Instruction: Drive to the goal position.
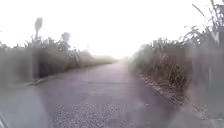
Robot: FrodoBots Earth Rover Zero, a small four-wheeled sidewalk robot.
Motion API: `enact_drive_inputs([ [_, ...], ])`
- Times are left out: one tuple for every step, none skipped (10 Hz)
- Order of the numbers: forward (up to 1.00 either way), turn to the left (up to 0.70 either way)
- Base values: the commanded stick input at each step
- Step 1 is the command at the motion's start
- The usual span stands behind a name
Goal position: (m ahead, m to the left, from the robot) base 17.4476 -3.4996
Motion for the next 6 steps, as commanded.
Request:
enact_drive_inputs([
  [0.70,-0.03],
  [0.70,-0.09],
  [0.70,-0.14],
  [0.70,-0.14],
  [0.70,-0.14],
  [0.70,-0.14],
])
